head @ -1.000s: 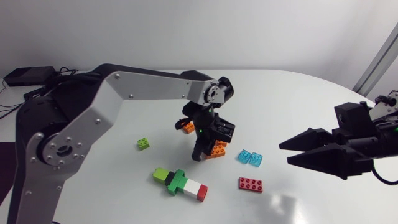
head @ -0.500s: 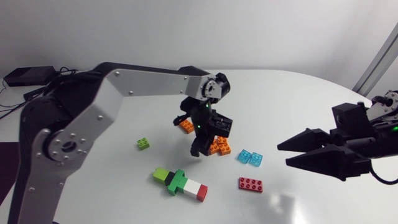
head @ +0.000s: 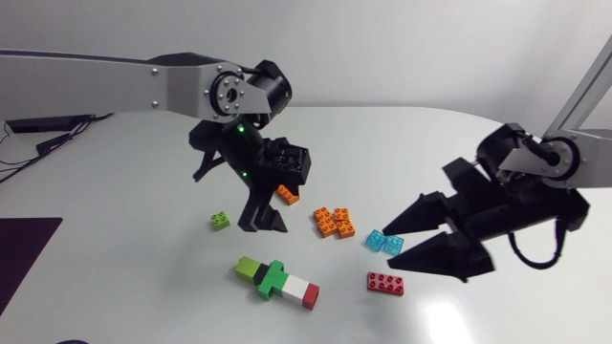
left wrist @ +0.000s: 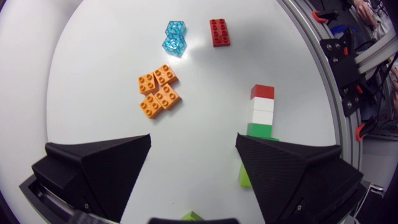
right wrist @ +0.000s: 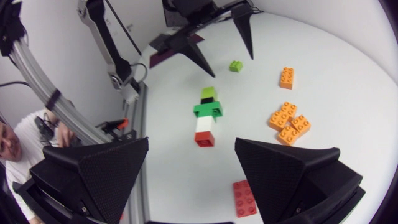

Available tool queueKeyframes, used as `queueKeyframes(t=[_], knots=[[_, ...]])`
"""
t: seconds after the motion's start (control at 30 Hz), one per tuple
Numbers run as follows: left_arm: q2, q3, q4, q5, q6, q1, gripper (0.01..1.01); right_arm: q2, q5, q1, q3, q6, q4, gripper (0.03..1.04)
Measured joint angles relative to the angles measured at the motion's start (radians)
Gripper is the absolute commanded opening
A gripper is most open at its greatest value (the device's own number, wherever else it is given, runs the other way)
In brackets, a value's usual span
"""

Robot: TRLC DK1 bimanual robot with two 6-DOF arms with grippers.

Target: Separate the duplo bricks

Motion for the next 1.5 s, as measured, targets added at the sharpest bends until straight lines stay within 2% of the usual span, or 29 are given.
queueKeyframes(t=[0.07,0.13,0.23,0.33,0.57,0.73,0.93,1.07,1.2,1.37,1.43,1.5], knots=[[-0.037,-0.062,0.016,0.0,0.0,0.005,0.977,-0.01,0.129,0.108,-0.033,0.151,0.172,1.0],[-0.079,-0.129,0.047,0.0,0.0,0.006,0.977,-0.003,0.268,0.22,-0.06,0.262,0.283,1.0],[-0.138,-0.225,0.084,0.0,0.0,0.018,0.977,0.05,0.392,0.344,-0.065,0.366,0.37,1.0],[-0.19,-0.297,0.106,0.001,0.0,0.043,0.977,0.112,0.472,0.411,-0.065,0.421,0.407,1.0],[-0.277,-0.401,0.143,0.009,0.003,0.084,0.977,0.203,0.624,0.546,-0.031,0.486,0.442,1.0],[-0.299,-0.458,0.197,0.015,0.015,0.102,0.977,0.252,0.685,0.623,0.028,0.508,0.453,0.99],[-0.306,-0.53,0.236,0.026,0.041,0.139,0.977,0.305,0.714,0.681,0.074,0.519,0.463,0.9],[-0.306,-0.548,0.241,0.039,0.057,0.158,0.977,0.343,0.726,0.695,0.093,0.52,0.467,0.77],[-0.306,-0.553,0.261,0.057,0.072,0.169,0.977,0.367,0.737,0.719,0.098,0.522,0.478,0.57],[-0.306,-0.58,0.283,0.062,0.077,0.169,0.977,0.381,0.766,0.725,0.098,0.522,0.48,0.42],[-0.306,-0.584,0.285,0.068,0.079,0.169,0.975,0.385,0.773,0.725,0.098,0.522,0.482,0.41],[-0.306,-0.584,0.291,0.07,0.083,0.169,0.975,0.39,0.774,0.725,0.098,0.522,0.482,0.31]])
